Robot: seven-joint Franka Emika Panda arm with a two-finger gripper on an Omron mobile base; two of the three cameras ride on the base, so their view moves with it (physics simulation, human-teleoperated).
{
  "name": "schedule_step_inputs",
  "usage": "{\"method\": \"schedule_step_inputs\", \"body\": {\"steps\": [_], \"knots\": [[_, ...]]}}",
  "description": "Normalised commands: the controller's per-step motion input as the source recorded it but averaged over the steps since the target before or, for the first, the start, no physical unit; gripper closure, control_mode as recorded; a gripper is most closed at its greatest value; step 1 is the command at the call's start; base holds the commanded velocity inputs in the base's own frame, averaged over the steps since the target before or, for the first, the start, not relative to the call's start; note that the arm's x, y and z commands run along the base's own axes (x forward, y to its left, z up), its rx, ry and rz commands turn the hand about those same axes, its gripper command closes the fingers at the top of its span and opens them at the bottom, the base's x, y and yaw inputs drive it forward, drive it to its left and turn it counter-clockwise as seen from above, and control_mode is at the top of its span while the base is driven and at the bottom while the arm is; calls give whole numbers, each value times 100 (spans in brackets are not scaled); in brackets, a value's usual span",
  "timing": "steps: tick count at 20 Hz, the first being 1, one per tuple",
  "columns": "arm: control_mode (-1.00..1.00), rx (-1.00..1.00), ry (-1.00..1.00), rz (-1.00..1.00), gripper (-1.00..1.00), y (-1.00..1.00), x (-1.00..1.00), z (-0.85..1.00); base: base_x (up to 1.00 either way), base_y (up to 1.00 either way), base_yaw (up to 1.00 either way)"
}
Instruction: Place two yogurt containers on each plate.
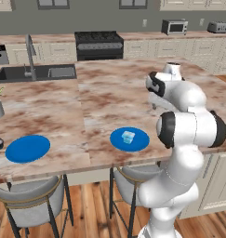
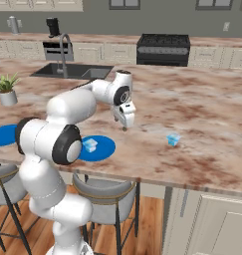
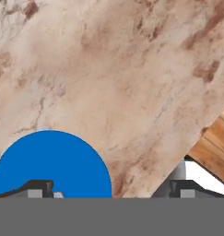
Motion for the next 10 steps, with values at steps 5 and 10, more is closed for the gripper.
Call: {"method": "schedule_step_inputs", "body": {"steps": [5,10], "knots": [[-100,0,-73,12,-100,-64,-25,-7,0,0,0],[-100,0,-20,0,-100,-79,-8,0,0,0,0]]}}
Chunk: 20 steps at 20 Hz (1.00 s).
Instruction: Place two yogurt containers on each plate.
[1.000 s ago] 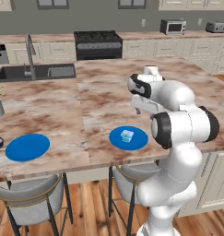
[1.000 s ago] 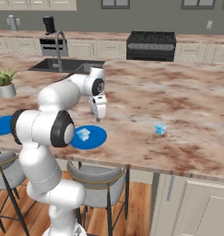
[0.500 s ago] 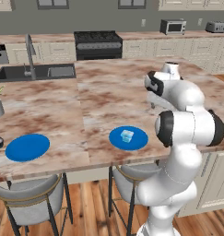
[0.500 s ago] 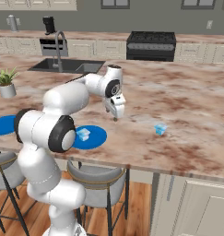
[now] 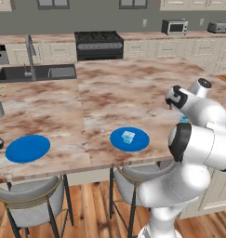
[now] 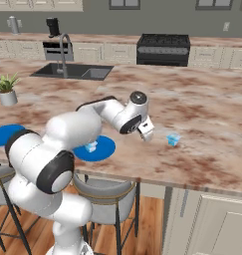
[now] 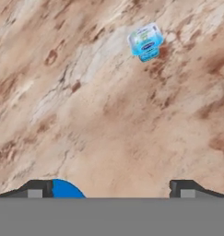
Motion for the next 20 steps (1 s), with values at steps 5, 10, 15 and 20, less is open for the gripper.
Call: {"method": "schedule_step_inputs", "body": {"steps": [5,10,15,20], "knots": [[-100,0,1,0,-100,-77,0,0,0,0,0],[-100,0,25,0,-100,-64,1,3,0,0,0],[-100,0,0,1,-100,-48,7,0,0,0,0],[-100,0,0,9,-100,-13,32,-18,0,0,0]]}}
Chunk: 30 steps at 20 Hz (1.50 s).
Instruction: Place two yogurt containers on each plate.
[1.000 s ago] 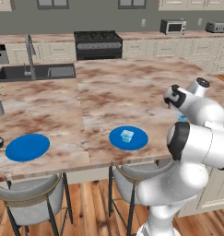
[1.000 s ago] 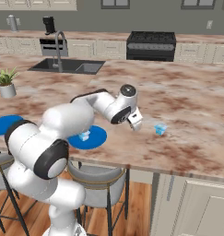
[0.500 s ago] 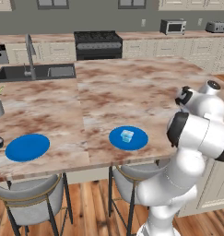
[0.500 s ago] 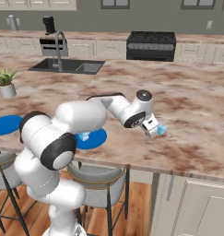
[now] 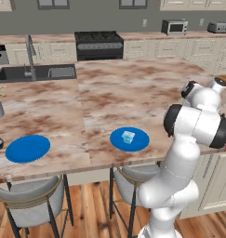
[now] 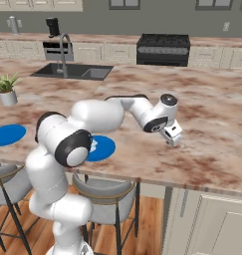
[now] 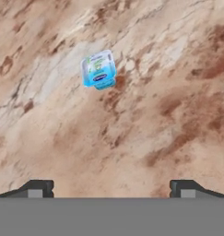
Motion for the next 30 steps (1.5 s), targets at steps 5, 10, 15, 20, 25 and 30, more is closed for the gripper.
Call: {"method": "schedule_step_inputs", "body": {"steps": [5,10,15,20,25,30], "knots": [[-100,0,1,8,-100,-5,41,-39,0,0,0],[-100,-1,2,2,-100,-18,23,-34,0,0,0],[-100,-5,0,0,-100,-7,31,-26,0,0,0],[-100,-1,2,0,-100,0,47,-22,0,0,0],[-100,0,3,0,-100,-4,44,-12,0,0,0],[-100,0,5,0,-100,-9,37,-8,0,0,0]]}}
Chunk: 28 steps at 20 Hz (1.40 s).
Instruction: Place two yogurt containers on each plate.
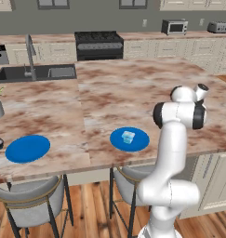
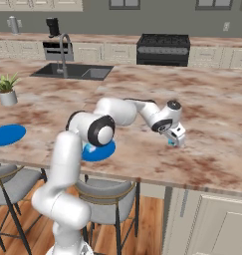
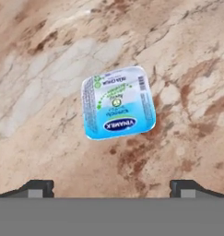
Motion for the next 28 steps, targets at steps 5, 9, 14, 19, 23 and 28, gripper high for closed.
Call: {"method": "schedule_step_inputs", "body": {"steps": [5,9,14,19,23,28], "knots": [[-100,0,12,0,-100,-15,25,-13,0,0,0],[-100,0,9,0,-100,-25,12,-11,0,0,0],[-100,0,4,0,-100,-15,14,-5,0,0,0],[-100,0,1,0,-100,-1,33,-9,0,0,0],[-100,0,0,0,-100,0,17,-17,0,0,0],[-100,0,0,0,-100,-1,2,-15,0,0,0]]}}
